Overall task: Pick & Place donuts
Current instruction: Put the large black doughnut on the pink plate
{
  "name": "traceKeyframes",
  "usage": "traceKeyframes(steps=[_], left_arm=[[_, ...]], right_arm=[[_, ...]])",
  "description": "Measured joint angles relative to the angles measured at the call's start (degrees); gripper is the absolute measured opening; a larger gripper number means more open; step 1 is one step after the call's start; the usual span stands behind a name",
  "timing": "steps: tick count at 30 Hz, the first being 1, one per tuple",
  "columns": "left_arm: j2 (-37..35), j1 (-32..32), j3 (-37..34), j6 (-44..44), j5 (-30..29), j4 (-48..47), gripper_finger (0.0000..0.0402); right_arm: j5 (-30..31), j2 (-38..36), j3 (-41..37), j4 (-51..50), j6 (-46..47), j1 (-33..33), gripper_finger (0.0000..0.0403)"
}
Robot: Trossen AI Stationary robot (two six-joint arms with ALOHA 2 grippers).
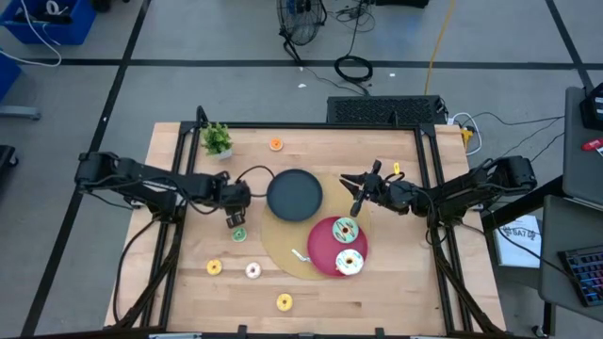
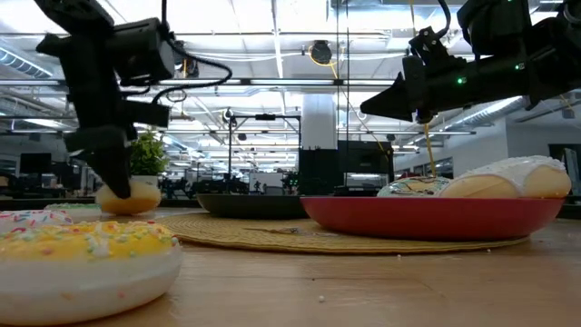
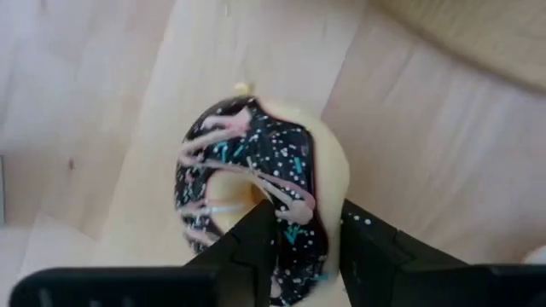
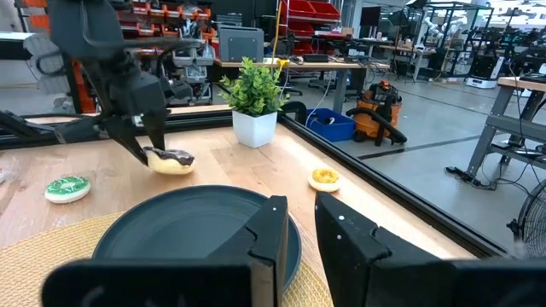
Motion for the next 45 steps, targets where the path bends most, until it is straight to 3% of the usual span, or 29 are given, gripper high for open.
traceKeyframes(steps=[22, 26, 32, 45], left_arm=[[0.0, -0.35, 13.9, 6.67, -0.48, 0.31, 0.0093], [0.22, -1.86, 15.13, 8.07, -0.41, 4.71, 0.0093], [0.24, -6.97, 15.51, 18.75, 1.27, 12.9, 0.0093], [5.08, -12.37, 15.56, 28.44, -6.98, 22.43, 0.0093]], right_arm=[[0.0, 0.0, 0.0, 0.01, 0.0, 0.0, 0.0055], [-0.01, 0.0, 0.0, 0.01, 0.0, 0.0, 0.0054], [-0.01, 0.0, 0.0, 0.0, 0.0, -0.01, 0.0054], [0.0, 0.0, 0.0, 0.14, 0.02, 0.09, 0.0054]])
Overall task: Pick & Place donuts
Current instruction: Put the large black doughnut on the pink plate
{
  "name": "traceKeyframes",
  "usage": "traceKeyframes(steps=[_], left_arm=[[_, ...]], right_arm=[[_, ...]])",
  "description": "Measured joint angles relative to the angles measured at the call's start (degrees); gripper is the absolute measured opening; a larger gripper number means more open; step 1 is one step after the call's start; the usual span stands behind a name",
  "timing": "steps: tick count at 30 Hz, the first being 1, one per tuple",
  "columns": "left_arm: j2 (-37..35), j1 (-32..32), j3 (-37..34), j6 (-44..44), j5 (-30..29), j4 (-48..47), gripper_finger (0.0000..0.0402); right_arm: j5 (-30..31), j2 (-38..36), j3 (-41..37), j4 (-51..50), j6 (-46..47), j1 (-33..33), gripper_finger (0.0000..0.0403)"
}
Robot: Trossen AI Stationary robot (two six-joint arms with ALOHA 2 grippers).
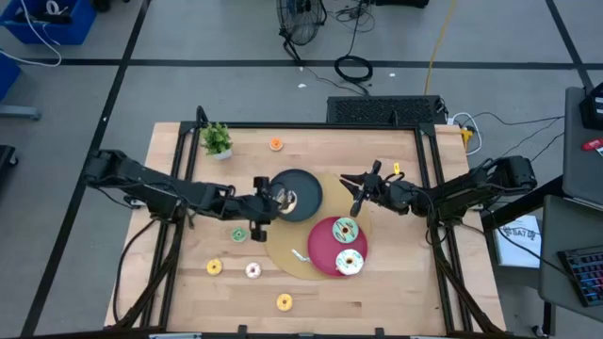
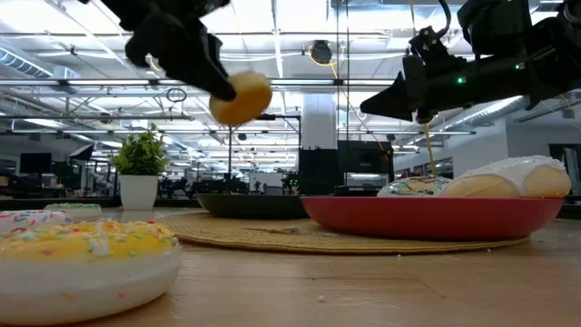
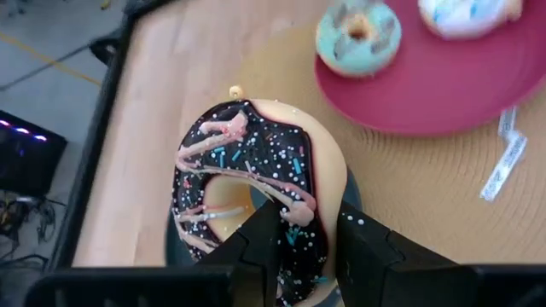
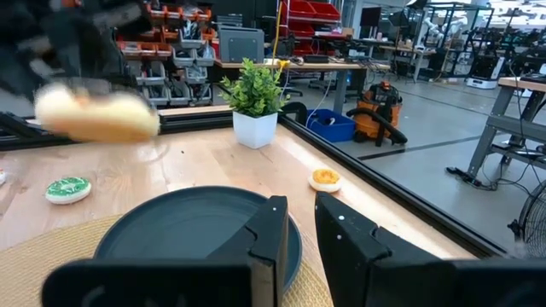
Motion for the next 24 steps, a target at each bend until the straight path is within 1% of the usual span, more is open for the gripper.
traceKeyframes(steps=[2, 5, 9, 12, 14, 16, 20, 24], left_arm=[[2.45, 0.0, 0.44, 1.54, 0.45, 1.45, 0.0093], [7.15, -0.36, 3.64, 3.98, 0.5, 1.43, 0.0092], [13.83, -1.38, 9.77, 8.18, 0.56, 0.78, 0.0092], [17.05, -2.12, 14.31, 11.74, 0.59, -1.25, 0.0092], [18.29, -2.25, 16.65, 12.84, 0.69, -3.54, 0.0092], [18.7, -2.19, 17.93, 12.92, 0.73, -4.34, 0.0092], [18.66, -2.12, 18.13, 13.05, 0.76, -2.98, 0.0092], [18.84, -2.14, 18.13, 13.15, 5.59, -2.19, 0.0092]], right_arm=[[-0.02, 0.0, 0.0, -0.02, 0.02, 0.0, 0.0055], [-0.02, 0.0, 0.02, 0.11, 0.02, 0.0, 0.0055], [-0.02, 0.0, 0.02, 0.12, 0.01, 0.0, 0.0055], [-0.03, 0.0, 0.02, 0.13, 0.09, 0.0, 0.0054], [-0.85, 0.0, 0.02, 0.14, 1.89, 0.0, 0.0054], [-2.93, 0.0, 0.02, 0.59, 5.37, 0.0, 0.0054], [-6.14, 0.0, 0.02, 0.97, 9.2, 0.03, 0.0054], [-6.03, 0.0, 0.02, 1.01, 9.42, 0.02, 0.0055]])
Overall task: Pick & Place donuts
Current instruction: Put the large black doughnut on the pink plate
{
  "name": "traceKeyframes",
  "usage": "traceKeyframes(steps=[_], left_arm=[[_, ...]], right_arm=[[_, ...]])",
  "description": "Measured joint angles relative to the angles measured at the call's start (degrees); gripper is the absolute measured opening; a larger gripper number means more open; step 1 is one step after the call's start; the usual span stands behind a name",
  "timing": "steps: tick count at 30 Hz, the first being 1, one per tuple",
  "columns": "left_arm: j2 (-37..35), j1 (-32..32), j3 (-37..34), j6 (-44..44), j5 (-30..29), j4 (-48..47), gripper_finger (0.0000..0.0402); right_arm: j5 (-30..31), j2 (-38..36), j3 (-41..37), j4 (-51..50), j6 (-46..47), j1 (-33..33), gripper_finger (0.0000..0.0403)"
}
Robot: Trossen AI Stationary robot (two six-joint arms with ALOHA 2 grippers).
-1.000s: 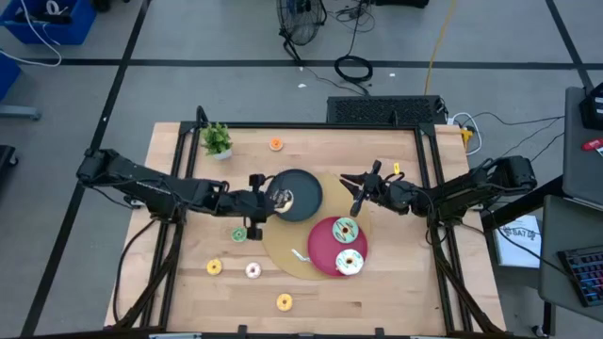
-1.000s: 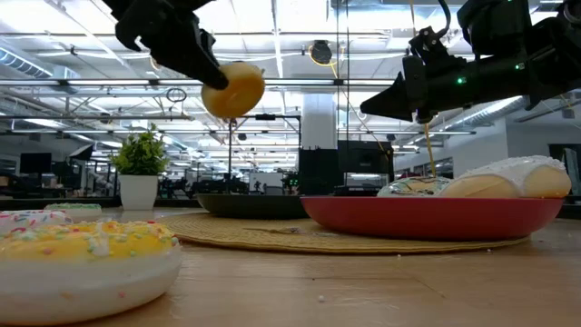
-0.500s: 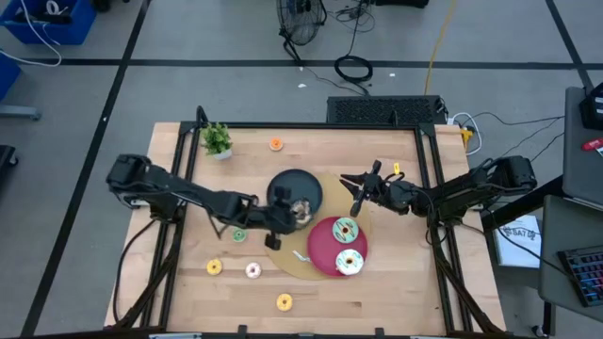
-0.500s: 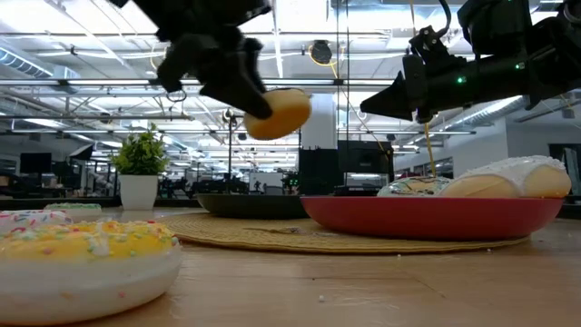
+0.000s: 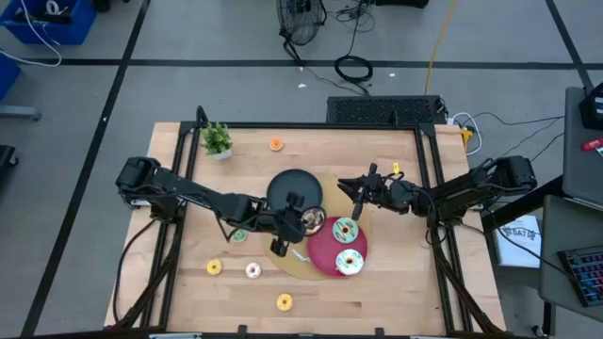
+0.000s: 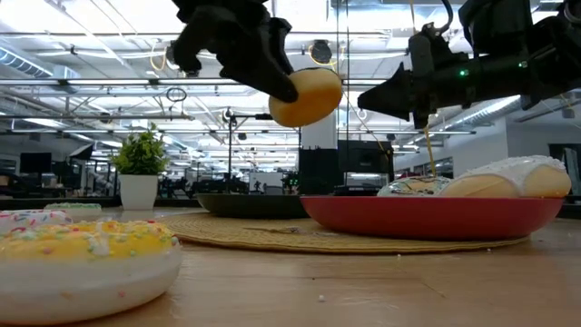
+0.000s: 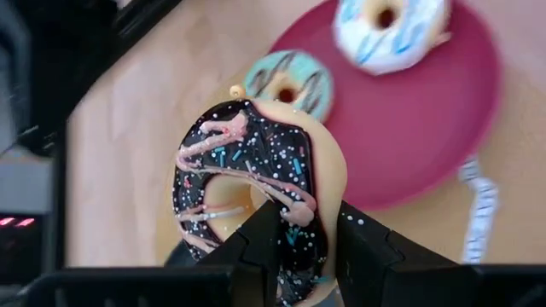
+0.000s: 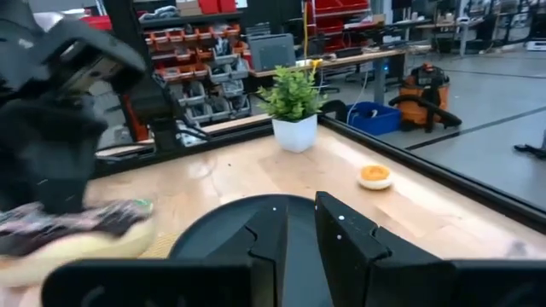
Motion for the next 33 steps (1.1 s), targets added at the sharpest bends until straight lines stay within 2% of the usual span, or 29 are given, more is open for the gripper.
traceKeyframes(steps=[4, 7, 12, 22, 33], left_arm=[[2.74, -0.77, -0.04, 2.05, 1.77, 3.7, 0.0092], [5.69, -1.6, 0.15, 4.18, 6.53, 9.11, 0.0092], [9.79, -2.2, 0.5, 4.39, 12.73, 12.29, 0.0092], [14.2, -2.05, 0.84, 4.24, 13.54, 18.49, 0.0092], [14.97, -1.03, 0.83, 3.58, 14.93, 17.83, 0.0092]], right_arm=[[0.02, 0.0, 0.0, 0.0, 0.0, 0.0, 0.0055], [0.03, 0.0, 0.0, 0.21, -0.77, 0.0, 0.0054], [0.07, -0.02, 0.0, 0.48, -1.05, 0.0, 0.0055], [0.1, -0.02, 0.0, 0.34, -0.92, 0.0, 0.0054], [0.08, -0.02, 0.0, -0.03, 0.0, 0.0, 0.0054]])
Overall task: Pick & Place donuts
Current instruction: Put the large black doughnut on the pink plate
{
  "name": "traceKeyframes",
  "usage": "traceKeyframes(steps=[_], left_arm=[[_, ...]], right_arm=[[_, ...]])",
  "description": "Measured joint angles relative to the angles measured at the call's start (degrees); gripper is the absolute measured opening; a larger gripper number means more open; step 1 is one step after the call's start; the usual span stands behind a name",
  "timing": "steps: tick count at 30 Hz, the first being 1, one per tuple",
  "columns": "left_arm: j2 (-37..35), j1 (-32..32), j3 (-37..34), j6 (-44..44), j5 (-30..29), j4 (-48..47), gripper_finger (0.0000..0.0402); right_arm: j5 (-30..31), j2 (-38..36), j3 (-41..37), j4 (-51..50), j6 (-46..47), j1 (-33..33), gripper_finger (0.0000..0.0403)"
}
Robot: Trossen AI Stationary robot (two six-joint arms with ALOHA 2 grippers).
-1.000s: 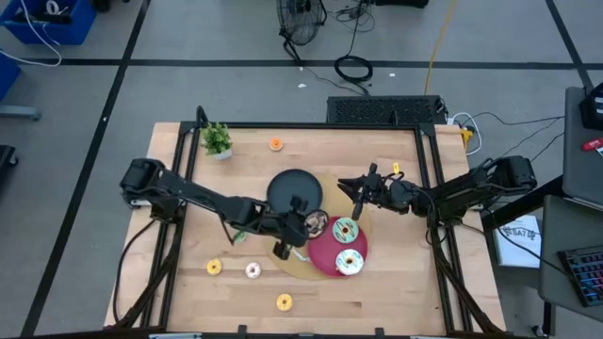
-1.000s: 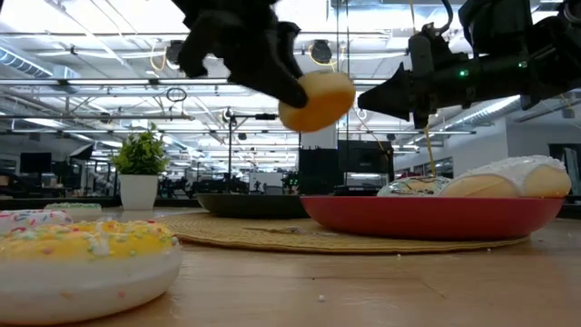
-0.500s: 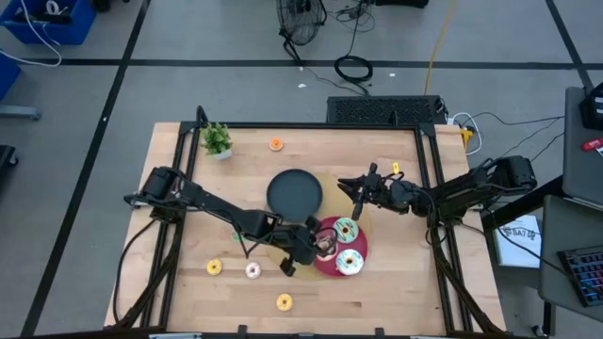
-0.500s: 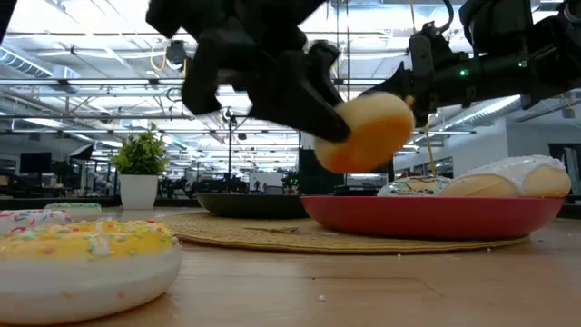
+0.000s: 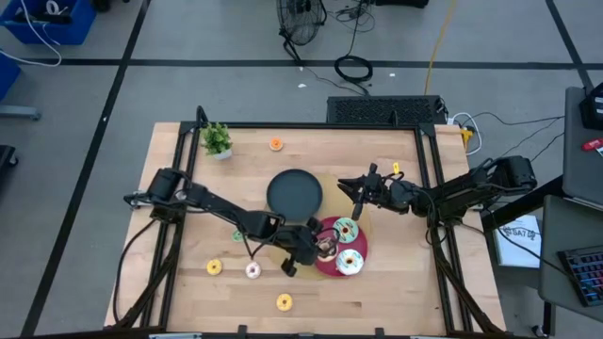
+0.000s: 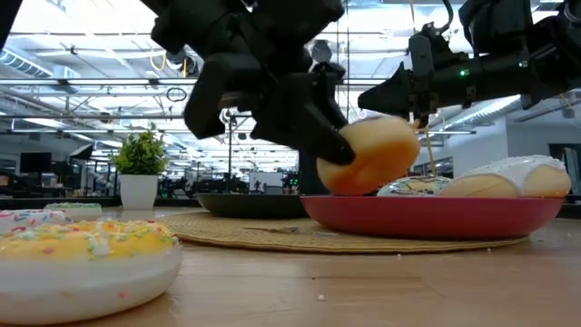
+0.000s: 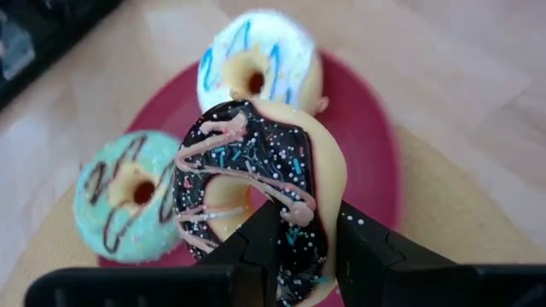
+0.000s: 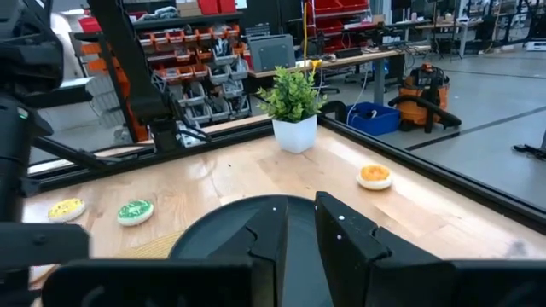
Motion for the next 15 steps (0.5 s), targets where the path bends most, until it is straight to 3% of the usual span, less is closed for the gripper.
traceKeyframes(steps=[15], left_arm=[[2.97, 2.53, 0.0, -2.69, 2.59, 2.32, 0.0092]], right_arm=[[0.02, 0.0, 0.0, -0.31, -0.02, 0.0, 0.0055]])
